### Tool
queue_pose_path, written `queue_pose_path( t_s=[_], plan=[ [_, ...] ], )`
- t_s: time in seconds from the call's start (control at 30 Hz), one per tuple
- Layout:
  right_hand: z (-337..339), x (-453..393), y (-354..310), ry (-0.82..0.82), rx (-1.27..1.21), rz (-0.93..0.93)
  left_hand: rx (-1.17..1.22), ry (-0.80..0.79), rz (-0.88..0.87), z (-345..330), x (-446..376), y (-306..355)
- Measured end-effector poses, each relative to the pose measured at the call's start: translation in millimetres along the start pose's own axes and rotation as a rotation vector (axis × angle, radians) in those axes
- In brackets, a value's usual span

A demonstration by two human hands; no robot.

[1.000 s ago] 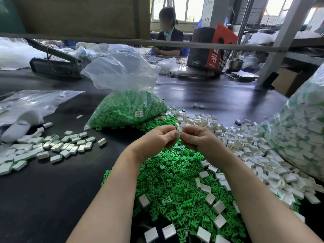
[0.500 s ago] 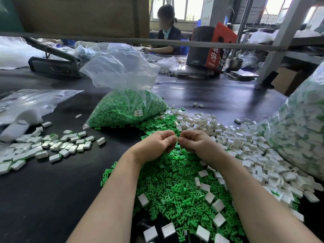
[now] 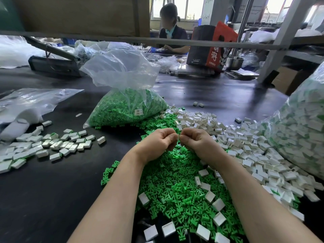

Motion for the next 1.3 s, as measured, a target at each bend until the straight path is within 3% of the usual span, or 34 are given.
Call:
queue_pose_path(
  t_s=[0.37, 0.6, 1.03, 1.3],
  plan=[
    [2.2, 2.9, -6.2, -0.01, 0.051, 0.017, 0.026, 0.018, 0.011, 5.6, 1.4, 7.1],
    [3.6, 0.6, -14.1, 0.008, 0.089, 0.059, 0.082, 0.147, -0.029, 19.2, -0.1, 8.5],
    [1.3, 1.1, -9.4, -0.017, -0.407, -0.081, 0.252, 0.193, -0.061, 23.6, 2.8, 14.5],
    [-12.7, -0.6, -2.5, -0.149, -0.511, -0.222, 0.274, 0.235, -0.057, 22.3, 1.8, 18.0]
  ],
)
Point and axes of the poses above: each hand's wrist, its own x-axis away from the middle knuckle, its own z-axis out of the back of the hand, y = z × x, the point moved 6 cm from there along -x, towards the middle knuckle, and after that the axes turned 7 degrees about -x, right-handed, at the moved point
